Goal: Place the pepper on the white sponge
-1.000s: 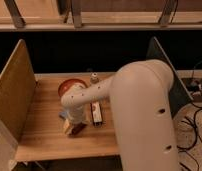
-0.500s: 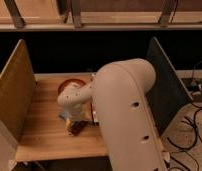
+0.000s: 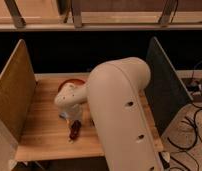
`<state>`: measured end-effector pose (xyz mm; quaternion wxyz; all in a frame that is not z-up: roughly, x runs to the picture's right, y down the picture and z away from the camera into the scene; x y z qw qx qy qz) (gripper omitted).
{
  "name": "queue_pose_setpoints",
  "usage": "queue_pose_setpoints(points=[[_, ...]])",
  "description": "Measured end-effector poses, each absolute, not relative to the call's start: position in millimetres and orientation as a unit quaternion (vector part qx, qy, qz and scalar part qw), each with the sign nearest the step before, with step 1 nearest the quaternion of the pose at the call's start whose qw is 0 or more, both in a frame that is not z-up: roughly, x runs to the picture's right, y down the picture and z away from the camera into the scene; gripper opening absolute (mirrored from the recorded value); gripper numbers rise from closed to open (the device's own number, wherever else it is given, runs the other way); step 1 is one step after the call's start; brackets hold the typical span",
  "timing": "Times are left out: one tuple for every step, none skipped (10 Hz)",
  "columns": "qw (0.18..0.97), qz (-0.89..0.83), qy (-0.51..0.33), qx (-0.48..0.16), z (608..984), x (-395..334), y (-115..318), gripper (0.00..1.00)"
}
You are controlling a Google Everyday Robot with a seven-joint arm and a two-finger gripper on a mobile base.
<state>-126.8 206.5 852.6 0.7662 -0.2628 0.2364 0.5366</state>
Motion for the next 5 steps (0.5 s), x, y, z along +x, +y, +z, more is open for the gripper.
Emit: queue_pose_setpoints(points=[[0.767,0.538,0.234,-0.259,850.3,-124.6,204.5,0.12],[0.767,0.541,0.231,-0.258,846.8,-125.2,202.9,0.05],[0.766,0.546,0.223,-0.257,841.8,-126.7,199.2,0.00],[0.765,0.551,0.216,-0.254,837.6,-126.4,193.4,0.00],[0.766,0.557,0.203,-0.247,832.3,-125.6,181.6,0.00]])
